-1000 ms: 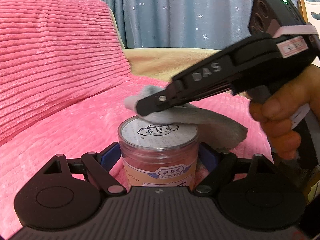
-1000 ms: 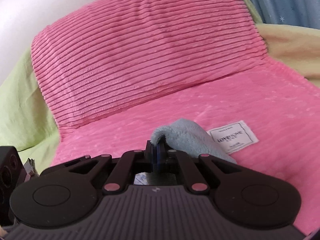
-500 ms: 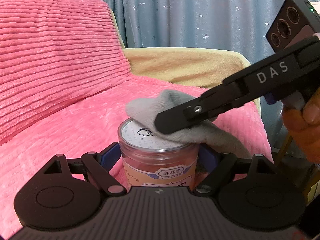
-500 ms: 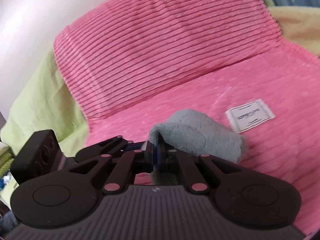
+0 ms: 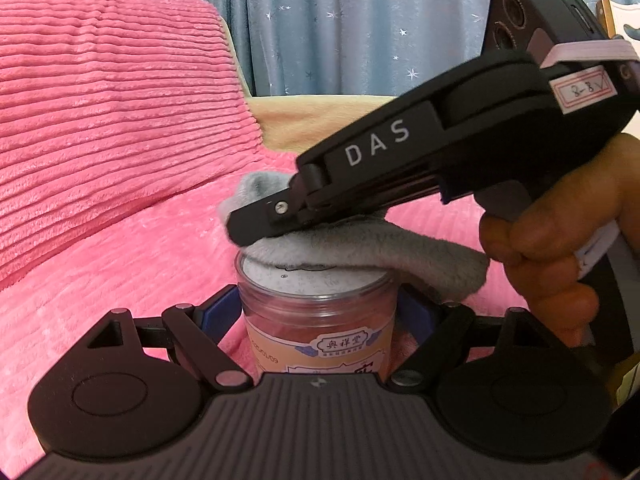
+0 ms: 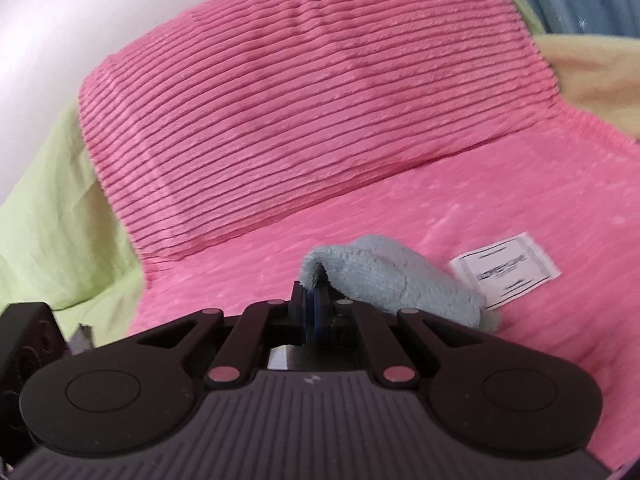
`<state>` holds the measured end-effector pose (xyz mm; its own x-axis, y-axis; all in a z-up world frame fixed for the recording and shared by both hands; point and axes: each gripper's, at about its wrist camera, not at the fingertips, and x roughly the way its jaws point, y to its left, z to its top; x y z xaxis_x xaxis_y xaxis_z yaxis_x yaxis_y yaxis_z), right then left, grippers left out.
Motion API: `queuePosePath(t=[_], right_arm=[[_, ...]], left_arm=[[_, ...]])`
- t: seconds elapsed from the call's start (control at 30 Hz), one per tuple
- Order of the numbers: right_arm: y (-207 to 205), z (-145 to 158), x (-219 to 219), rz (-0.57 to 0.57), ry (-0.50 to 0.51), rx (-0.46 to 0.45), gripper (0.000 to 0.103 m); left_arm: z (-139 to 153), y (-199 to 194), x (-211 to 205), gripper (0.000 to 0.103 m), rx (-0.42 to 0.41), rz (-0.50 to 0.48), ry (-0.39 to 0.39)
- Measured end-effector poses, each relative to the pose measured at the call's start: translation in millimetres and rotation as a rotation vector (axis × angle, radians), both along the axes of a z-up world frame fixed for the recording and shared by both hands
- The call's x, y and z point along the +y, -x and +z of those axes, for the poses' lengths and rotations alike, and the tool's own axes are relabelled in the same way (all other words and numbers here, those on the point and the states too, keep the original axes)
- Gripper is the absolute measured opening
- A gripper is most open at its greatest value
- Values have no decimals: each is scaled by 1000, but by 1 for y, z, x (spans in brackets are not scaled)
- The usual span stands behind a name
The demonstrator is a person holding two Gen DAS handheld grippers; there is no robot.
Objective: Clean container
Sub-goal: 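Rub the cloth over the white lid with the right tool, then keep wiping the lid and its edge with the right tool's cloth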
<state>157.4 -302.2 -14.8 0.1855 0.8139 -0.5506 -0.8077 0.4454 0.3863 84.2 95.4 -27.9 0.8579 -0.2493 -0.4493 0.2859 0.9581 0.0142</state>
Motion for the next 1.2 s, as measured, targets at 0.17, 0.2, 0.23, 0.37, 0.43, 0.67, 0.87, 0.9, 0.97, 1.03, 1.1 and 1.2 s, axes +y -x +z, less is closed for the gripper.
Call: queuePosePath(t=[0.17, 0.2, 0.23, 0.37, 0.43, 0.67, 0.87, 0.9, 0.97, 1.03, 1.1, 1.2], right_arm=[[1, 0, 2, -3, 4, -13, 1], [2, 0, 2, -3, 5, -16, 1], [2, 0, 3, -4, 6, -18, 1], [3, -1, 4, -6, 9, -29, 1], [4, -1, 5, -8, 11, -34, 1], [5, -1, 8, -12, 16, -52, 1], [6, -1, 10, -19, 23, -70, 1], [2, 2, 10, -34, 29, -83, 1], [-2, 2, 7, -43, 31, -94, 1], [-3, 3, 2, -50, 37, -88, 1], [0, 6, -6, -57, 56, -107, 1], [4, 8, -19, -62, 60, -98, 1]], left_arm=[[0, 0, 0, 84, 0, -2, -2], [0, 0, -1, 84, 0, -2, -3], [0, 0, -1, 84, 0, -3, -3], [0, 0, -1, 84, 0, -1, -2], [0, 0, -1, 84, 1, 1, -1], [1, 0, 0, 84, 2, 9, 4], [0, -2, 2, 84, 0, 12, 9], [0, -2, 3, 84, -1, 10, 10], [0, -3, 4, 84, 0, 10, 14], [0, -3, 4, 84, 0, 7, 10], [0, -4, 4, 84, 0, 6, 8], [0, -4, 3, 84, -1, 4, -1]])
